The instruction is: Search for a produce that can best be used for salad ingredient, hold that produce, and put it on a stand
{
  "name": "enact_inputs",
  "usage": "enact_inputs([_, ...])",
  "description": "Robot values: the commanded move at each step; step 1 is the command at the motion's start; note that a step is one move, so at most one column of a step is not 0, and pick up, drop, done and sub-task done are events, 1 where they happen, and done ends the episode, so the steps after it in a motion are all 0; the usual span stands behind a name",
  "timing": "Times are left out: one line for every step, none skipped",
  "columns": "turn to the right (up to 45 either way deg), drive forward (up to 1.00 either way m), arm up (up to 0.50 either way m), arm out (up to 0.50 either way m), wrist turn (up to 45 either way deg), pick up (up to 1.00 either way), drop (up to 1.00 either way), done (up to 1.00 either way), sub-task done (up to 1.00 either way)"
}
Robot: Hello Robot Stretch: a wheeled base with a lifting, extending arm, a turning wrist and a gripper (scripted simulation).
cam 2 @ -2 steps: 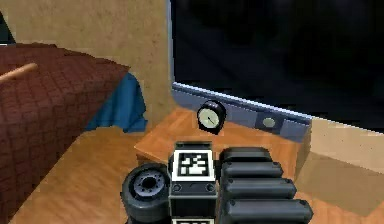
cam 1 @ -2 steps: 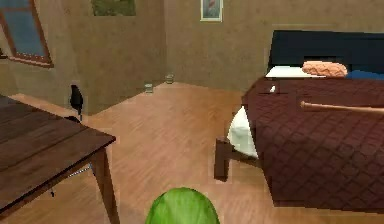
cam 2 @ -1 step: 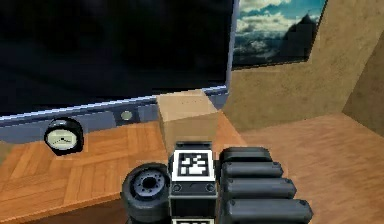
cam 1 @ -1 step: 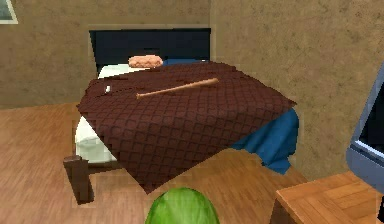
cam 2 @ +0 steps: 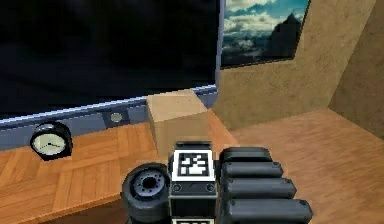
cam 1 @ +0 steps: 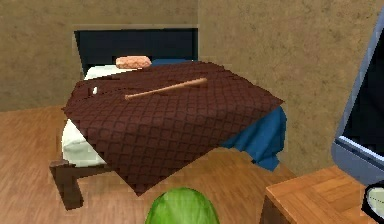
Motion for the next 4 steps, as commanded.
enact_inputs([0.0, 0.0, 0.0, 0.48, 0.0, 0.0, 0.0, 0.0, 0.0])
enact_inputs([0.0, 0.0, 0.0, 0.0, 39.0, 0.0, 0.0, 0.0, 0.0])
enact_inputs([0.0, 0.0, -0.08, 0.0, 0.0, 0.0, 0.0, 0.0, 0.0])
enact_inputs([0.0, 0.0, -0.32, 0.0, 0.0, 0.0, 0.0, 0.0, 0.0])
